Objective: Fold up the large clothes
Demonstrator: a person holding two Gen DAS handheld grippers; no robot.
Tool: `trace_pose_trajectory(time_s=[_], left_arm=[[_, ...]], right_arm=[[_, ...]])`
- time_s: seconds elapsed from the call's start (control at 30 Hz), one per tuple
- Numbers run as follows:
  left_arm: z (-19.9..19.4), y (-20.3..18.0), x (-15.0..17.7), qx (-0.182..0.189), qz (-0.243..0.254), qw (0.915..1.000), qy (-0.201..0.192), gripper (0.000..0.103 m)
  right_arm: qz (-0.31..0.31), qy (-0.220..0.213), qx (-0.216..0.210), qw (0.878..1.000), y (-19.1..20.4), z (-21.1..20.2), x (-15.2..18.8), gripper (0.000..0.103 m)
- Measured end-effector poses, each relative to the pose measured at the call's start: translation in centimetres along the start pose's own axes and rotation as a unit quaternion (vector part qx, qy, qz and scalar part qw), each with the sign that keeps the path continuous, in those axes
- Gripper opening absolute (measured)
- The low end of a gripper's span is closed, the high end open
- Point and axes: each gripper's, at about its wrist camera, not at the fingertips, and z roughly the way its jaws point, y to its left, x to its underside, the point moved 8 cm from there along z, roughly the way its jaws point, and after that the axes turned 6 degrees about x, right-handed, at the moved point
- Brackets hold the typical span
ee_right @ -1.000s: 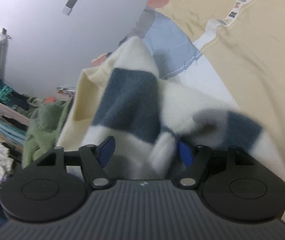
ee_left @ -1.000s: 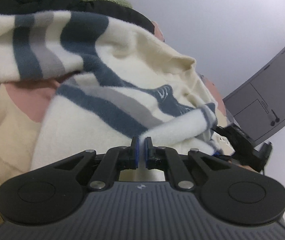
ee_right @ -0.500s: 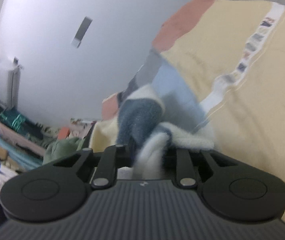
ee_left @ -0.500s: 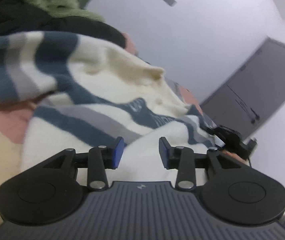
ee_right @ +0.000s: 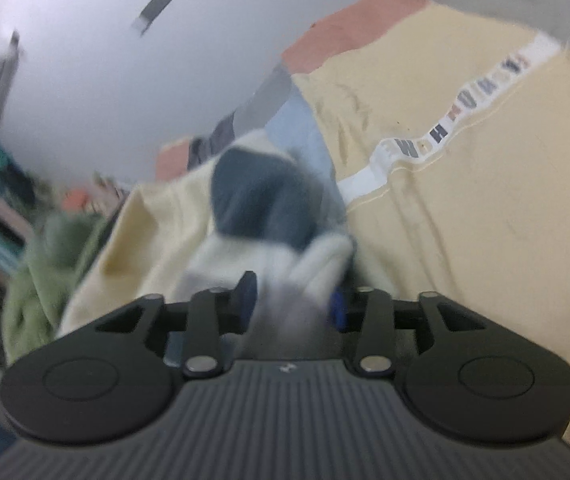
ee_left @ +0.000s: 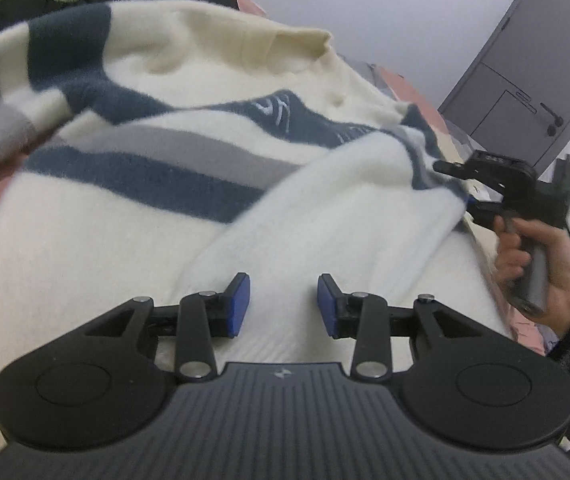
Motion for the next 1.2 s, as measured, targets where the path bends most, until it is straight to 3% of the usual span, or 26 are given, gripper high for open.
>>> trace_pose_trajectory(time_s=[0.03, 0.17, 0.23, 0.37, 0.63, 0.73, 0.9, 1.0, 1.2], left_arm=[[-0.2, 0.3, -0.2, 0.001, -0.005, 1.0, -0.004, 0.043], [-1.3, 0.6, -0.5, -0.008, -0.013, 0.9997, -0.017, 0.043], [-1.9, 0.7, -0.6, -0.012, -0.017, 0.9996, -0.021, 0.043], [-2.2, 0.8, -0.6, -0.018, -0.016, 0.9995, -0.018, 0.043], [-2.2, 1.0, -0.6, -0.025, -0.017, 0.9994, -0.02, 0.043], [-3.0, 1.2, -1.0, -0.035, -0.012, 0.9987, -0.036, 0.044], [-6.6, 2.5, -1.8, -0.091, -0.002, 0.992, -0.088, 0.049], [-9.0, 3.6, -2.6, -0.139, 0.002, 0.9828, -0.122, 0.056], [-12.0, 5.4, -3.0, -0.205, -0.016, 0.9675, -0.147, 0.062]], right_arm=[[-0.006, 0.002, 0.008, 1.0, 0.3, -0.9, 0.3, 0.052], [-0.021, -0.003, 0.041, 0.999, 2.2, -4.5, 1.6, 0.053], [-0.062, -0.006, 0.052, 0.997, 4.0, -6.2, 2.7, 0.054], [-0.173, -0.013, 0.031, 0.984, 8.0, -8.0, 6.1, 0.054], [-0.298, 0.044, 0.025, 0.953, 11.3, -3.8, 13.8, 0.051], [-0.335, 0.033, 0.039, 0.941, 11.3, -3.1, 15.3, 0.052], [-0.316, 0.046, 0.026, 0.947, 11.7, -5.8, 15.0, 0.051], [-0.302, 0.045, 0.03, 0.952, 11.1, -7.7, 14.9, 0.051], [-0.271, 0.035, 0.024, 0.962, 10.3, -11.6, 15.1, 0.051]])
